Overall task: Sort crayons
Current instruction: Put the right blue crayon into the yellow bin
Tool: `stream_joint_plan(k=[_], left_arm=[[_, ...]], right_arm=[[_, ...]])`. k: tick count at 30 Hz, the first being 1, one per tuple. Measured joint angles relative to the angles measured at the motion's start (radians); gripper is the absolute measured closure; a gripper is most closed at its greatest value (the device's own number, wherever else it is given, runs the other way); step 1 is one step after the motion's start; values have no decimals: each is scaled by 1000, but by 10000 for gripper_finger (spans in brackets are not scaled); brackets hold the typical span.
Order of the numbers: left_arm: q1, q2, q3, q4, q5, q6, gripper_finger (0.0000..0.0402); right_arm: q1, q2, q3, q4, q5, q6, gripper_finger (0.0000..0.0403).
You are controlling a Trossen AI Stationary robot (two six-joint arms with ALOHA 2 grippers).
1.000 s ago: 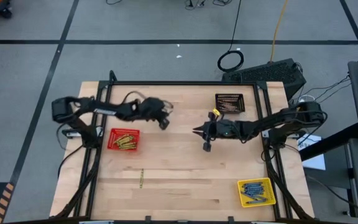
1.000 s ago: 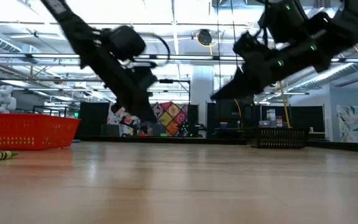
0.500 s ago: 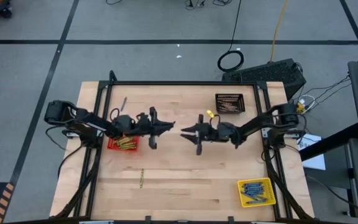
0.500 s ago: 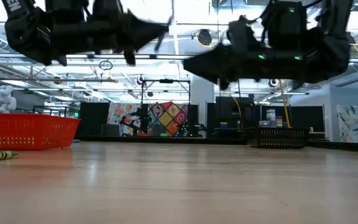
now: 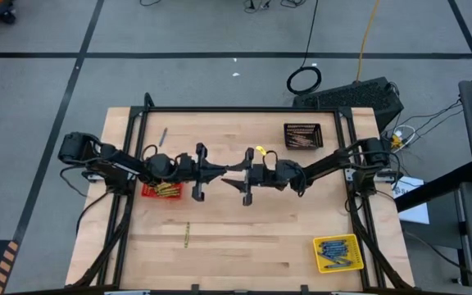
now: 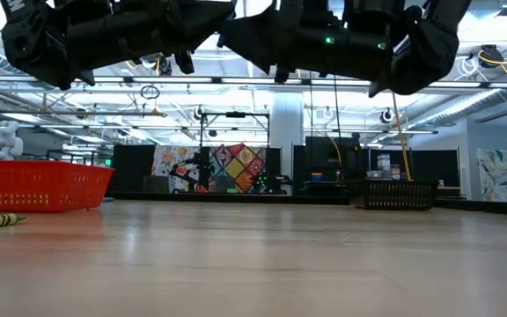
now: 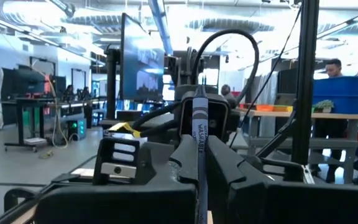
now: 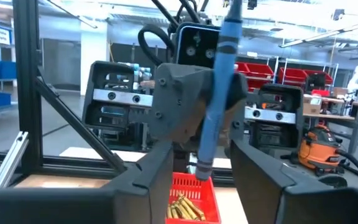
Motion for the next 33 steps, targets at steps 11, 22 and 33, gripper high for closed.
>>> stream_joint_plan(k=[11,22,33], left_arm=[[0,0,0,-2,0,-3,395],[48,-118,-4,-312,-47,0,250],[59,-261,-3,-763,-342,2,186]], right_arm=[[7,0,28,-49,2,-13,367],[9,-105,27,-483,185,-40,394],[110,-381,26,-1419,386,39,397]])
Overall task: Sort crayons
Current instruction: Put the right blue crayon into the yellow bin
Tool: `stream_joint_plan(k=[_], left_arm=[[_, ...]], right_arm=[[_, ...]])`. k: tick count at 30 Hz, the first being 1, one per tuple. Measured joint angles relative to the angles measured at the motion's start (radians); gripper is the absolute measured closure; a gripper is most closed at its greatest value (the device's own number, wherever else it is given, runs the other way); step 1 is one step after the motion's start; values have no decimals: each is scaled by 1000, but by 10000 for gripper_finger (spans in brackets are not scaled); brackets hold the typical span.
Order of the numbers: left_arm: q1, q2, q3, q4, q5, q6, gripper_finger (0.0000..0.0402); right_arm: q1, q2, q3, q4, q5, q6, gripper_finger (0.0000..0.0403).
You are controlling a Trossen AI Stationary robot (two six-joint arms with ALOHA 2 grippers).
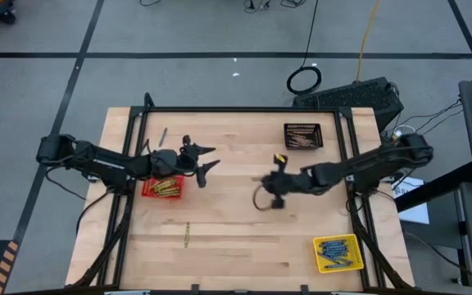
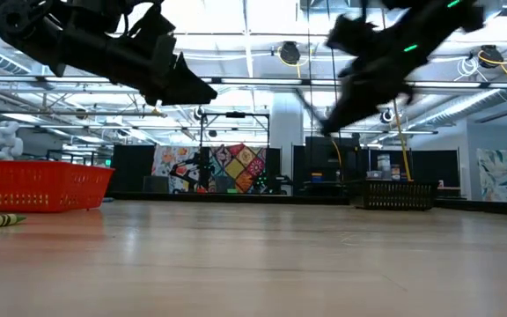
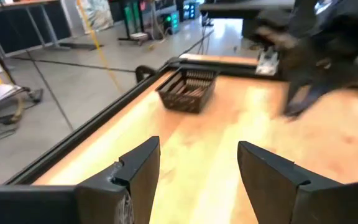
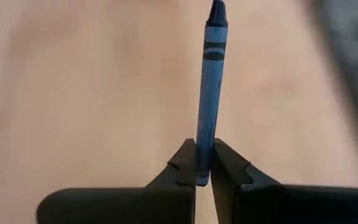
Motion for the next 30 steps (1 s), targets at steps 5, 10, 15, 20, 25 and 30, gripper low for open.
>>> stream_joint_plan(k=[5,10,15,20,25,30], left_arm=[[16,8,0,1,-12,53,186],[43,8,0,25,-13,76,185],[79,8,0,32,-14,109,185],[116,8,0,58,-14,125,185],[135,8,0,49,-14,126,185],[135,8,0,26,-13,126,185]], right_arm=[[136,-101,0,-321,-212,141,397],[331,-139,17,-507,-364,453,400],[526,-128,103,-620,-467,871,400],[691,-126,114,-637,-582,1210,399],[810,-115,114,-676,-647,1382,399],[874,-85,114,-746,-666,1393,390]])
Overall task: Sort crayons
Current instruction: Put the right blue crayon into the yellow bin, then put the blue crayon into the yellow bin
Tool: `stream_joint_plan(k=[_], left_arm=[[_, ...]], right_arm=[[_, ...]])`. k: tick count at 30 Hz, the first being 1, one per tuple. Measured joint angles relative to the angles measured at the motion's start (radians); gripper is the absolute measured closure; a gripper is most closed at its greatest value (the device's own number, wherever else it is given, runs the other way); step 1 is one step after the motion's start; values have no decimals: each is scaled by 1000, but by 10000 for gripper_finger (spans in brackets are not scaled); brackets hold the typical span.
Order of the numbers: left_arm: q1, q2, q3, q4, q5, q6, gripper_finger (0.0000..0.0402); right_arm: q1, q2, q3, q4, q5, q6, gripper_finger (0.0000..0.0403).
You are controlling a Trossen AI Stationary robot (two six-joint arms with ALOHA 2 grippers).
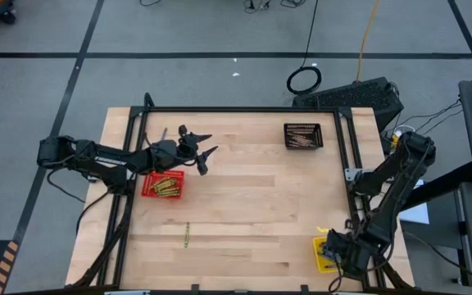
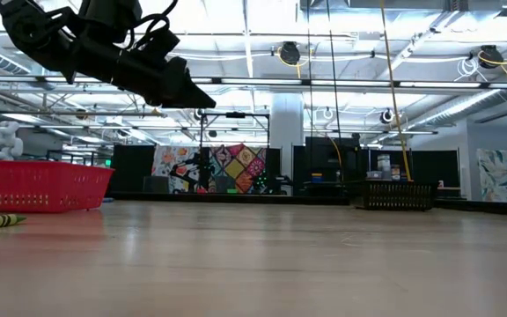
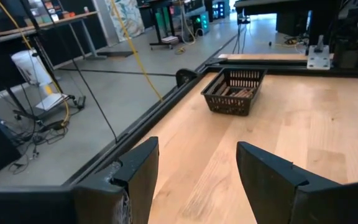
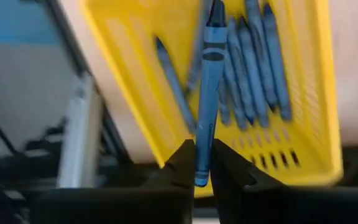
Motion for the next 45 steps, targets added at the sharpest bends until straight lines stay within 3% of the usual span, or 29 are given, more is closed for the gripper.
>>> stream_joint_plan(k=[4,9,14,19,24,26,28,31,34,40,42,45], left_arm=[[0,0,0,-21,0,-5,185],[-1,0,0,-32,0,-5,185],[-1,0,0,-32,0,-7,185],[-1,0,0,-31,0,-16,185],[23,-2,24,-104,-80,-147,185],[56,-23,74,-282,-118,-197,185],[109,-36,166,-531,-124,-257,185],[202,-29,301,-943,-136,-352,185],[304,-13,381,-1197,-159,-424,185],[497,-11,363,-1362,-107,-430,185],[548,-11,341,-1371,-77,-429,185],[613,-10,322,-1343,-19,-453,185]], right_arm=[[19,24,0,-96,-56,0,351],[21,30,0,-218,-53,-49,285],[-60,30,0,-314,-29,-48,249],[-204,30,0,-289,225,-73,247],[-334,30,0,-146,673,-301,249],[-384,29,-12,-16,860,-420,249],[-441,29,-44,152,973,-576,249],[-539,30,-132,440,995,-825,249],[-647,44,-269,885,990,-1001,249],[-809,185,-516,1930,791,-1244,250],[-838,251,-540,2119,755,-1262,250],[-857,324,-539,2216,732,-1278,250]])
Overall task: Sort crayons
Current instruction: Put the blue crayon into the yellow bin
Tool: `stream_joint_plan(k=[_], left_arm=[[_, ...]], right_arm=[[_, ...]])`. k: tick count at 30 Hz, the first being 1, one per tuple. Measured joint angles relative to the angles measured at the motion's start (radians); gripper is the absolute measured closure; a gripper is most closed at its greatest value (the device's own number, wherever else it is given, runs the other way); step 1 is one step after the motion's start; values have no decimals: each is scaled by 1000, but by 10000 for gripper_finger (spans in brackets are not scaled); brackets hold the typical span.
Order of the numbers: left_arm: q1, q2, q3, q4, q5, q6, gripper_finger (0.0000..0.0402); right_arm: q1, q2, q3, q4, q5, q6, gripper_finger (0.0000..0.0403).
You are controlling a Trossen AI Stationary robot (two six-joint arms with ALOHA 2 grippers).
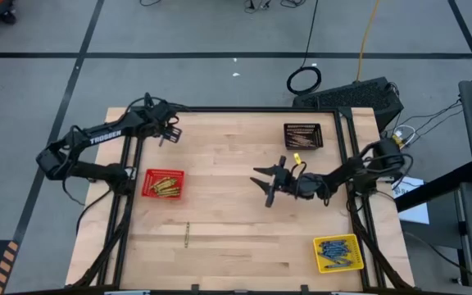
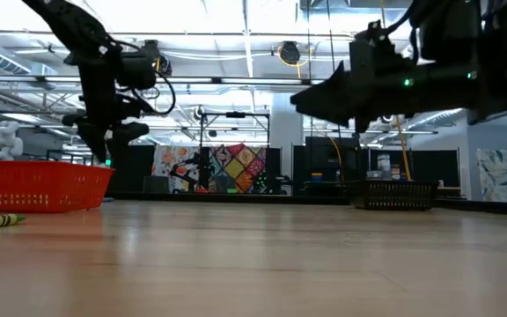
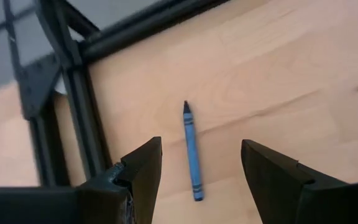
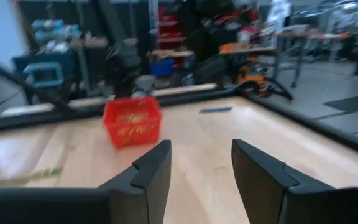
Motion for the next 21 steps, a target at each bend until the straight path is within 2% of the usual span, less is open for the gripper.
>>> stream_joint_plan(k=[5,10,17,21], left_arm=[[94,42,-15,37,82,-39,185],[168,166,-15,106,196,9,185],[195,294,43,136,190,55,185],[201,338,78,77,190,53,194]], right_arm=[[-19,77,39,-4,-100,-1,250],[-26,114,80,-3,-138,-28,250],[-29,118,102,-2,-136,-84,250],[-34,118,102,-3,-137,-88,250]])
